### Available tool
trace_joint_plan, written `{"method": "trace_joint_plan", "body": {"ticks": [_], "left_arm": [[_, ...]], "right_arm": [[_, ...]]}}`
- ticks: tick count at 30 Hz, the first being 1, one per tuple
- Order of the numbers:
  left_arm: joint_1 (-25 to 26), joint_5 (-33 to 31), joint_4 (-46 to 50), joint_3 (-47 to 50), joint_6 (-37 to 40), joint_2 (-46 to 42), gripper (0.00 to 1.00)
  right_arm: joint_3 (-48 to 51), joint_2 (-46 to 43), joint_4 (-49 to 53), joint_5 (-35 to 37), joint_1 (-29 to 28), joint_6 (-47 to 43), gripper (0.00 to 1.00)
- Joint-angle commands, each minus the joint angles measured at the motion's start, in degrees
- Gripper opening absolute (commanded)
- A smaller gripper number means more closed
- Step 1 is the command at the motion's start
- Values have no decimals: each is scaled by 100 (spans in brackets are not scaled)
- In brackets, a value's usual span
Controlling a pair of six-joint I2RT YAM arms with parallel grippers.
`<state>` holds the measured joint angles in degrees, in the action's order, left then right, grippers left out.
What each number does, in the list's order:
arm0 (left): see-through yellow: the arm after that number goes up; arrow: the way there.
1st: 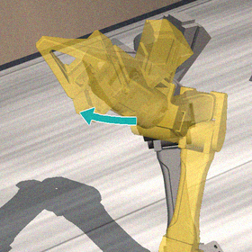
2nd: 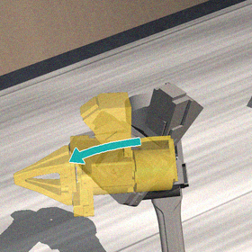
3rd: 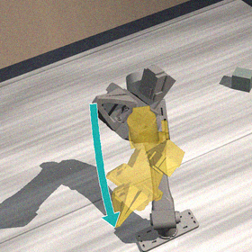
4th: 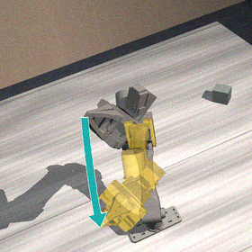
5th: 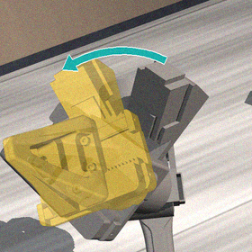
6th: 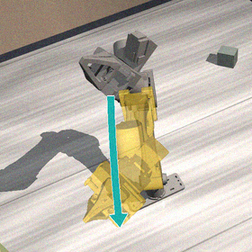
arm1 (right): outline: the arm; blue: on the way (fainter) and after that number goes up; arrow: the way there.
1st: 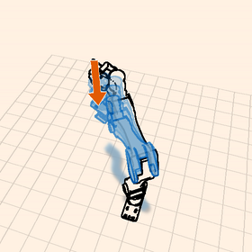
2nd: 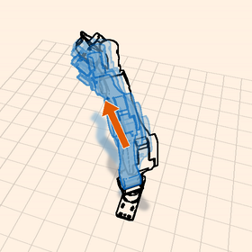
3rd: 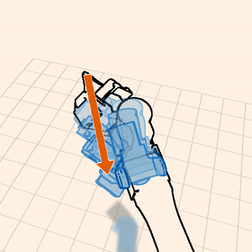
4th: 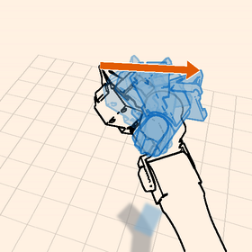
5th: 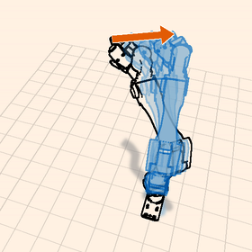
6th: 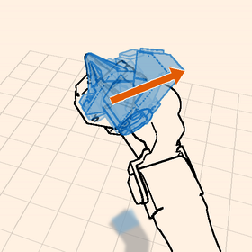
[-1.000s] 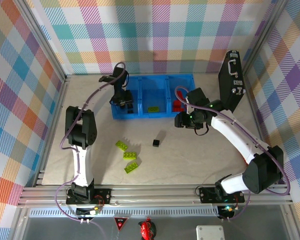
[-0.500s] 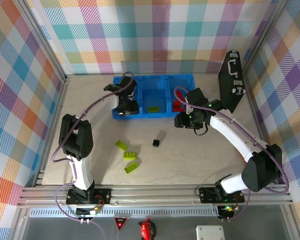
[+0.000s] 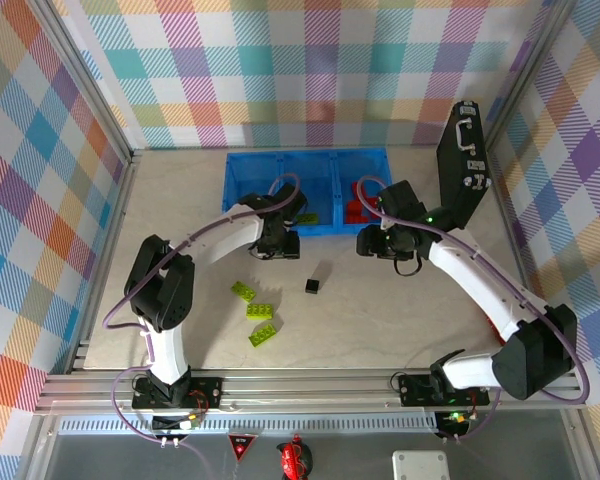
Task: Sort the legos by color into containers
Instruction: Pick up the lego from the center of the table.
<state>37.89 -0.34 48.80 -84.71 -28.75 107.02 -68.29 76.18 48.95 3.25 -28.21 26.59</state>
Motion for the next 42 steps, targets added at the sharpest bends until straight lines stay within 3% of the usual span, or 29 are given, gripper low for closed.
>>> {"method": "trace_joint_plan", "body": {"ticks": [1, 7, 17, 30, 42], "left_arm": [[312, -136, -142, 83, -344, -35, 42], [711, -195, -181, 151, -599, 206, 46], [967, -170, -332, 145, -788, 557, 54], [1208, -1, -380, -54, -791, 938, 53], [1212, 113, -477, 6, -787, 1101, 43]], "right_arm": [[44, -86, -16, 143, -36, 65, 57], [112, -143, -30, 142, -36, 93, 57], [192, -169, 4, 203, -36, 66, 57], [291, -156, -24, 212, -36, 48, 57], [316, -145, -13, 203, -33, 24, 57]]}}
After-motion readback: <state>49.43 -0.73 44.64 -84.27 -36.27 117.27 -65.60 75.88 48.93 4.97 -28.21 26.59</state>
